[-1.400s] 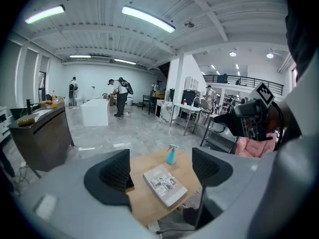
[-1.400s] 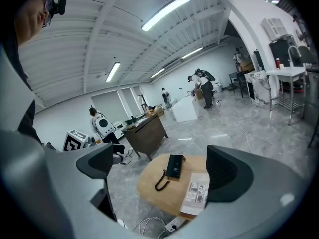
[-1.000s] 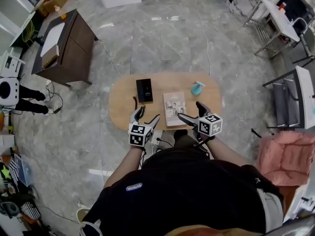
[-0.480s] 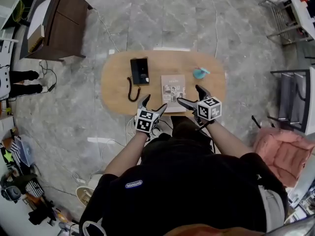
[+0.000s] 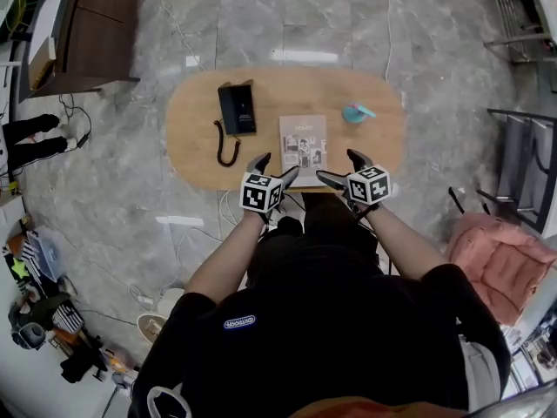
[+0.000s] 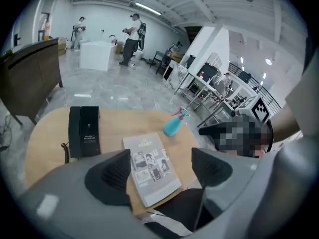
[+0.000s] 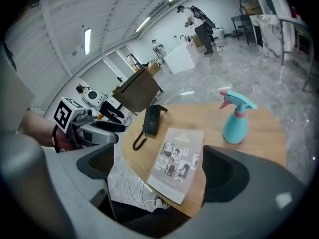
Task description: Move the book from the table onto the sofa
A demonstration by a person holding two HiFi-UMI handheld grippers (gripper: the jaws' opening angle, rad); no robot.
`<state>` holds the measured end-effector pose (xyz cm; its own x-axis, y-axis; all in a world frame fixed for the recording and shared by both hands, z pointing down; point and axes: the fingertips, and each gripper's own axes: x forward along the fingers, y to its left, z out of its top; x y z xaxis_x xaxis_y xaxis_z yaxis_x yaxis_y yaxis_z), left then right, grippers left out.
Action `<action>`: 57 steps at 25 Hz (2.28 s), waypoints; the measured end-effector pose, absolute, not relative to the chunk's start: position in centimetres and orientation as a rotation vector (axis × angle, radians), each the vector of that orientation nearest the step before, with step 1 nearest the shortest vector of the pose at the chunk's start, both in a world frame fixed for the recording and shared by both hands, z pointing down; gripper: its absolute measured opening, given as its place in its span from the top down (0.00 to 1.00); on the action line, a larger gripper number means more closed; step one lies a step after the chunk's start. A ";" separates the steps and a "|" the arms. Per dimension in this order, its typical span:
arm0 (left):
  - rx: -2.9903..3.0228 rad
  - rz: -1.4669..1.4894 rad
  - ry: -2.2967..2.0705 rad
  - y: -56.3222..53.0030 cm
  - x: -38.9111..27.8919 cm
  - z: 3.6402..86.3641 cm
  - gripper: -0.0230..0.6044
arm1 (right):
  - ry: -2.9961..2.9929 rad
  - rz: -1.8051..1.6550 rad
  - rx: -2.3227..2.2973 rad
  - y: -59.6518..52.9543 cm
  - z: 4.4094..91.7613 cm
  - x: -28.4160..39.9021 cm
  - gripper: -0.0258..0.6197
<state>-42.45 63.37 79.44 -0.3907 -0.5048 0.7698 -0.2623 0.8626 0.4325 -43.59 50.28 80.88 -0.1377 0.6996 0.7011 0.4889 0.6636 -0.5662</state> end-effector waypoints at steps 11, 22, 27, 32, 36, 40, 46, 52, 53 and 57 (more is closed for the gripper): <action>0.502 -0.295 -1.916 63.3 -41.2 85.6 0.36 | -1.726 0.262 -0.978 51.6 87.1 -43.9 0.07; 0.495 -0.281 -1.845 62.6 -40.0 93.1 0.36 | -1.663 0.228 -0.966 51.7 94.1 -44.4 0.07; 0.457 -0.306 -1.825 63.1 -40.1 95.9 0.36 | -1.643 0.260 -0.921 51.2 96.9 -44.5 0.07; 0.442 -0.347 -1.826 63.4 -41.1 97.4 0.36 | -1.606 0.281 -0.912 51.5 98.9 -43.6 0.07; 0.439 -0.389 -1.816 63.4 -41.0 98.4 0.36 | -1.603 0.302 -0.900 51.9 99.7 -43.3 0.10; 0.455 -0.410 -1.795 62.8 -40.8 99.5 0.37 | -1.608 0.292 -0.899 51.9 100.5 -43.5 0.18; 0.457 -0.433 -1.762 62.3 -40.5 101.0 0.47 | -1.577 0.251 -0.911 51.7 101.7 -43.2 0.52; 0.461 -0.467 -1.704 62.5 -39.9 100.8 0.53 | -1.542 0.291 -0.890 51.2 101.2 -43.4 0.60; 0.454 -0.477 -1.704 62.5 -39.9 100.5 0.54 | -1.553 0.276 -0.898 51.3 100.8 -43.5 0.60; 0.442 -0.519 -1.751 62.7 -40.1 98.3 0.55 | -1.610 0.269 -0.928 51.5 98.3 -44.1 0.62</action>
